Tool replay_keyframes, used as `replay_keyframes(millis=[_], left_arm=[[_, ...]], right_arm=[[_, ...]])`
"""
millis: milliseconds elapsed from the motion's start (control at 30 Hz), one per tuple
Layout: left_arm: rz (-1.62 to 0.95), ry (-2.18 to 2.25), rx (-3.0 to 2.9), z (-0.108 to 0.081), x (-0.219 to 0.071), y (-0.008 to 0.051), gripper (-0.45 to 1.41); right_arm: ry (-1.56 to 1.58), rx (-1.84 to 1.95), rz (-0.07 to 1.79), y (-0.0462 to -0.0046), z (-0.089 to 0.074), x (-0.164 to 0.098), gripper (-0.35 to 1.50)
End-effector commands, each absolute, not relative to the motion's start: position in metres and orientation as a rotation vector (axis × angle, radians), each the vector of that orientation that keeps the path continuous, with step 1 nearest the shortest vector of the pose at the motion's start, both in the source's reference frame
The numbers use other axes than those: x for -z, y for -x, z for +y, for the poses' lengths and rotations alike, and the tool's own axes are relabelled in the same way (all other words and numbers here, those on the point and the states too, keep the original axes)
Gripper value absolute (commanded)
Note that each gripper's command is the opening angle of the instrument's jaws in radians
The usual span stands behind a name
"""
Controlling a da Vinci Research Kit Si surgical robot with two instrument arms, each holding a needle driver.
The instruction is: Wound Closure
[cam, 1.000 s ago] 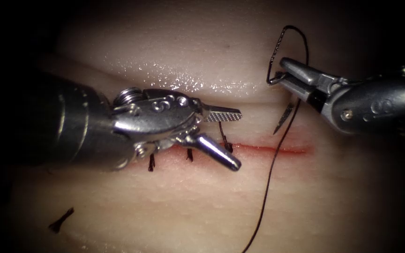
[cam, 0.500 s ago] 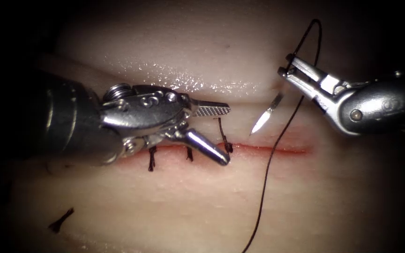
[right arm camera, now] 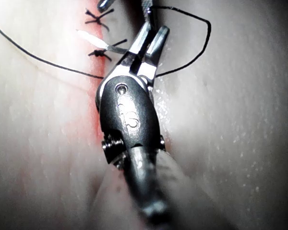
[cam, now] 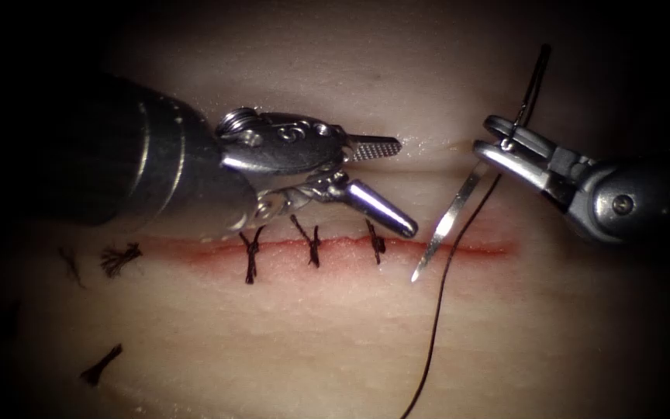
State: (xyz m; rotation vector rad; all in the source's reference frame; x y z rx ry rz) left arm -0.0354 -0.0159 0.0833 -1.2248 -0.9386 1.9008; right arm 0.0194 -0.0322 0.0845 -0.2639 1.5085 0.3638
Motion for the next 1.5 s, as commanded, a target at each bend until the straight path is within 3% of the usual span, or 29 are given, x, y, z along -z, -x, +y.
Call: replay_keyframes(millis=[33,333,467,767,800,867,900,967,1300,1333,1400,1433,1500], left_arm=[[-0.94,1.227,-1.903,-0.0161,-0.0839,0.0362,1.2],[-1.038,1.222,-1.85,-0.0166,-0.0837,0.0365,1.13],[-1.085,1.207,-1.82,-0.0169,-0.0835,0.0363,0.96],[-1.137,1.165,-1.762,-0.0169,-0.0836,0.0367,0.78],[-1.144,1.158,-1.754,-0.0169,-0.0836,0.0367,0.71],[-1.169,1.127,-1.721,-0.017,-0.0836,0.0365,0.39],[-1.184,1.112,-1.703,-0.017,-0.0836,0.0364,0.17],[-1.211,1.089,-1.676,-0.017,-0.0836,0.0362,-0.45],[-1.346,1.06,-1.533,-0.017,-0.083,0.0354,-0.45],[-1.348,1.064,-1.531,-0.017,-0.0829,0.0354,-0.45],[-1.356,1.083,-1.519,-0.0171,-0.0825,0.0357,-0.45],[-1.356,1.083,-1.519,-0.0171,-0.0825,0.0357,-0.45],[-1.345,1.087,-1.512,-0.0171,-0.0822,0.0358,-0.45]], right_arm=[[0.257,-0.359,1.525,-0.0208,-0.0324,-0.0848,-0.35],[0.252,-0.339,1.559,-0.022,-0.0327,-0.0844,-0.35],[0.258,-0.335,1.563,-0.0222,-0.0328,-0.0845,-0.35],[0.279,-0.312,1.579,-0.0224,-0.0329,-0.0844,-0.35],[0.278,-0.311,1.579,-0.0224,-0.0329,-0.0844,-0.35],[0.277,-0.311,1.579,-0.0223,-0.0329,-0.0843,-0.35],[0.276,-0.311,1.578,-0.0223,-0.0329,-0.0842,-0.35],[0.278,-0.313,1.579,-0.0223,-0.0329,-0.0842,-0.35],[0.132,-0.4,1.529,-0.022,-0.033,-0.0841,-0.35],[0.073,-0.437,1.526,-0.022,-0.0331,-0.084,-0.23],[-0.046,-0.52,1.547,-0.0221,-0.0331,-0.0836,0.44],[-0.046,-0.52,1.547,-0.0221,-0.0331,-0.0836,0.44],[-0.055,-0.55,1.552,-0.0222,-0.033,-0.0834,0.69]])
